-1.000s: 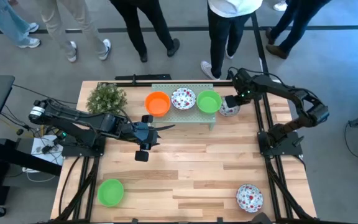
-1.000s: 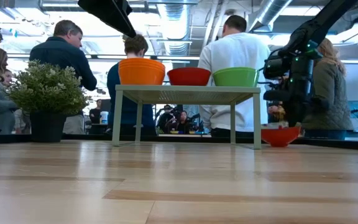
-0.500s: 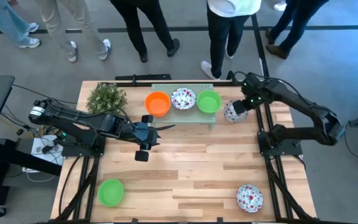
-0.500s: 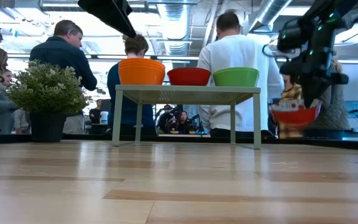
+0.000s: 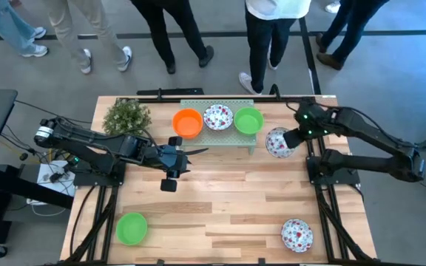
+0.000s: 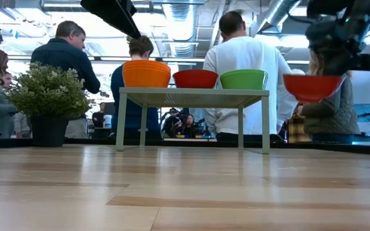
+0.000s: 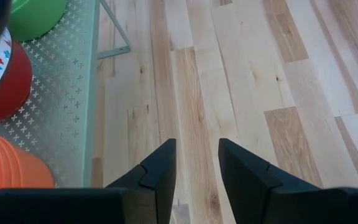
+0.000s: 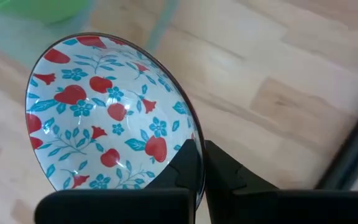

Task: Pick & Place Mini bowls
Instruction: Stack the top red patterned bowl onto the other red patterned bowl on the shelf

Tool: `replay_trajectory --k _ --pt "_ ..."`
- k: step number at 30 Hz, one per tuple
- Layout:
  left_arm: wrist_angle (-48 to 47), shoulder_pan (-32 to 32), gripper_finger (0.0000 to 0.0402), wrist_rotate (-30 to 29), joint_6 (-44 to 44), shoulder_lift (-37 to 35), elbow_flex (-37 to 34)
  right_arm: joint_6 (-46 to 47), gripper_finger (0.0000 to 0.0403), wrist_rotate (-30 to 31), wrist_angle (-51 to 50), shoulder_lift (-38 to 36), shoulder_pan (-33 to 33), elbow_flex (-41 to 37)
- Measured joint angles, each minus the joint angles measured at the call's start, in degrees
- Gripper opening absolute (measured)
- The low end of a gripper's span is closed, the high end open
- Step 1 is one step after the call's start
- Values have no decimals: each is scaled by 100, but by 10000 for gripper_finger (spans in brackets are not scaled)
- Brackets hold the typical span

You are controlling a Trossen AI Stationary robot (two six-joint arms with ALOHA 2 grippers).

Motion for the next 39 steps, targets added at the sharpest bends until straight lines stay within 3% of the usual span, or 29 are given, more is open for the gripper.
replay_trajectory --k 10,16,21,24,28,36,39 --pt "0 0 122 0 0 0 0 1135 1 4 336 -280 1667 2" --pt "0 0 122 0 0 0 0 1231 1 225 1894 -238 2627 4" --pt "2 -2 122 0 0 0 0 881 0 691 3465 83 3020 11" --pt "1 -2 122 0 0 0 0 558 0 756 3996 575 3052 163" --pt "3 -2 122 0 0 0 0 118 0 750 3715 1389 2815 1026" --pt "31 0 122 0 0 0 0 -272 0 733 1875 3092 1699 3606" --pt "33 -1 122 0 0 0 0 -272 1 473 1274 3789 1304 4334"
